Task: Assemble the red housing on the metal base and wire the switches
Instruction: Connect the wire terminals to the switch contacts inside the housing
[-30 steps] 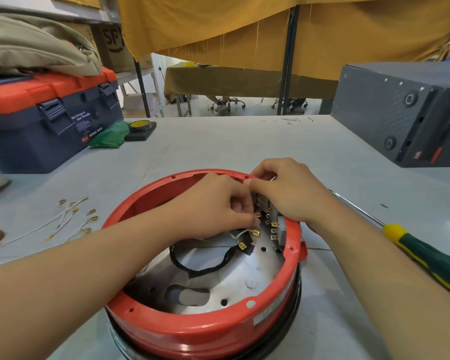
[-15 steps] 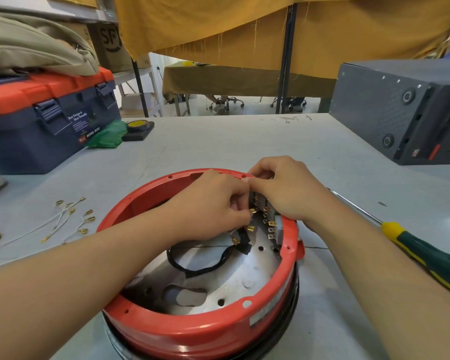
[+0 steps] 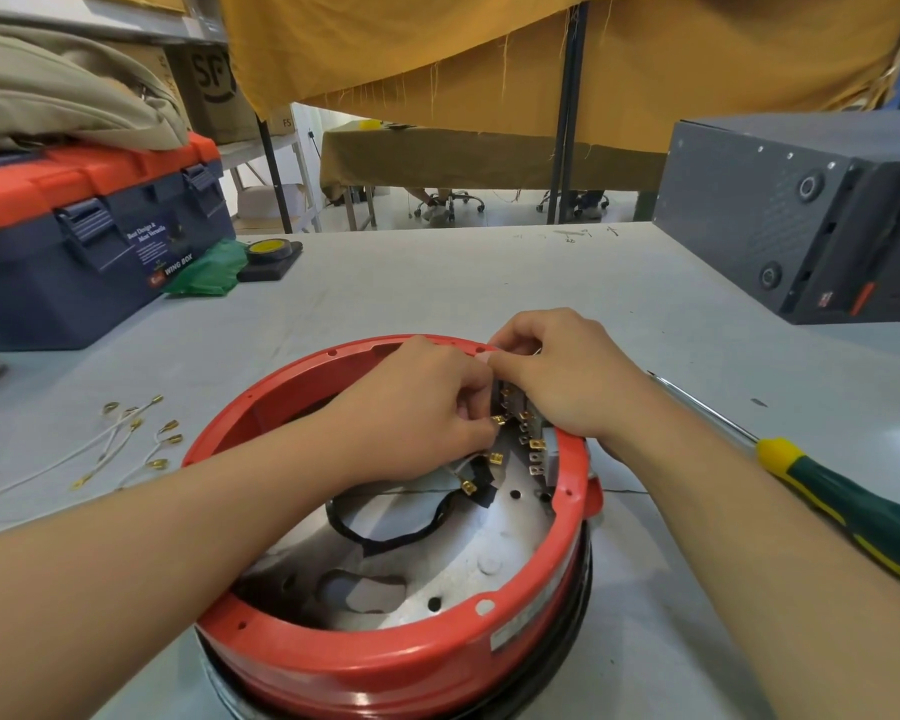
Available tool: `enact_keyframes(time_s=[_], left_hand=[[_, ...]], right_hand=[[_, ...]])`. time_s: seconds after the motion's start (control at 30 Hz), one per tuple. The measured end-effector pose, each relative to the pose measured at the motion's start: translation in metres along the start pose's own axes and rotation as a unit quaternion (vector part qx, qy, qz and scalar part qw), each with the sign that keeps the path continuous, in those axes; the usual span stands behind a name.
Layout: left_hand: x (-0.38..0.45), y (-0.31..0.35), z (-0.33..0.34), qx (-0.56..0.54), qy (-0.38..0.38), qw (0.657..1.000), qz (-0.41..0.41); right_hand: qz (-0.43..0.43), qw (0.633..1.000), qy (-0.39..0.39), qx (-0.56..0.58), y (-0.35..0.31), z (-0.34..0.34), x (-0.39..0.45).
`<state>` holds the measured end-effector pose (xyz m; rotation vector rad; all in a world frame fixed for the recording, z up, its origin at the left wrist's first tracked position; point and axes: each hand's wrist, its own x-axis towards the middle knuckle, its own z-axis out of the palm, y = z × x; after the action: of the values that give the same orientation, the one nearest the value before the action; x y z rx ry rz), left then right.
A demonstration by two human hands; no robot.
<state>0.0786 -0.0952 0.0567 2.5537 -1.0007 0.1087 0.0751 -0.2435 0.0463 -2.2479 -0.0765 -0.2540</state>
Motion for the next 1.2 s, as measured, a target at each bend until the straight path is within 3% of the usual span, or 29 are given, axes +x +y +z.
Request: enact_keyframes(time_s=[0.27, 0.47, 0.7, 1.2], left_hand=[[-0.002, 0.002, 0.004, -0.004, 0.014, 1.0, -0.009], [-0.001, -0.005, -0.004, -0.088, -0.028, 0.996, -0.022], [-0.004, -0.011, -0.011, -0.068, -0.045, 0.997, 0.004], [-0.001, -0.018, -0.008, -0.045, -0.043, 0.998, 0.032]], right_hand=[[0.007, 1.0, 0.002, 0.004, -0.001, 0.0, -0.001], [0.002, 1.0, -0.005, 0.0, 0.0, 0.0, -0.001], [-0.001, 1.0, -0.003, -0.01, 0.003, -0.002, 0.001], [-0.034, 0.973, 0.045, -0.224, -0.001, -0.009, -0.003]])
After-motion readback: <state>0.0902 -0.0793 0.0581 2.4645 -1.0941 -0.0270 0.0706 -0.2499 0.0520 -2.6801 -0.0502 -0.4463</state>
